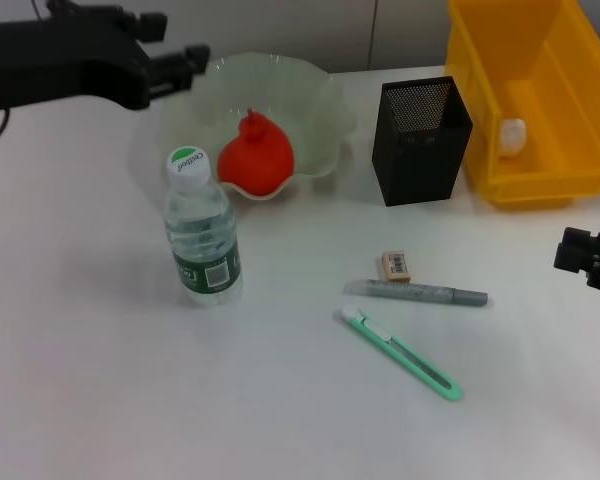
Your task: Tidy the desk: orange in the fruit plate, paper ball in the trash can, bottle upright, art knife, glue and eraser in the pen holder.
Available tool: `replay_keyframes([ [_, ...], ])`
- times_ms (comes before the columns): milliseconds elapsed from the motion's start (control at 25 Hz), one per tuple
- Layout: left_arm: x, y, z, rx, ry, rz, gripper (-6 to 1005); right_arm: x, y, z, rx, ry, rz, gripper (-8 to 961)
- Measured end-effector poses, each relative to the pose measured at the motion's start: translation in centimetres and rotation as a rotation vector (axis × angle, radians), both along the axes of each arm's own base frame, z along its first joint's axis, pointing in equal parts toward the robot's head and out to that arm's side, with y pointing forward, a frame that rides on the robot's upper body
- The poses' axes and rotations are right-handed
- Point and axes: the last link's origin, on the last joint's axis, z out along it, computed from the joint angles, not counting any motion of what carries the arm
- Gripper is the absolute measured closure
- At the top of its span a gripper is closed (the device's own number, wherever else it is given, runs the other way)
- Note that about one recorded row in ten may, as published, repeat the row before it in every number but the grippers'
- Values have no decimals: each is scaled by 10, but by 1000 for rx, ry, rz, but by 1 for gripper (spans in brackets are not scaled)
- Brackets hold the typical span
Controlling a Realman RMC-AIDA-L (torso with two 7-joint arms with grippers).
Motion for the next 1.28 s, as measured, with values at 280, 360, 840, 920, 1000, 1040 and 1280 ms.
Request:
replay_keyframes([
  [280, -13, -19, 15, -72, -76, -93, 549, 0, 0, -1, -4, 7, -7, 679],
  [360, -15, -22, 15, -94, -71, -102, 598, 0, 0, -1, -7, 10, -11, 679],
  [840, -34, -48, -9, -340, -24, -204, 1000, -2, -1, -1, -41, 52, -51, 674],
  [920, -40, -52, -16, -396, -21, -216, 1000, -3, -1, 0, -47, 58, -62, 672],
  [1000, -45, -55, -23, -450, -37, -225, 1001, -3, -1, 2, -53, 61, -70, 669],
  [1040, -47, -55, -24, -458, -44, -224, 1001, -4, 0, 2, -56, 62, -74, 668],
  [1280, -54, -54, -25, -464, -87, -214, 1001, -13, 0, 16, -120, 32, -102, 661],
])
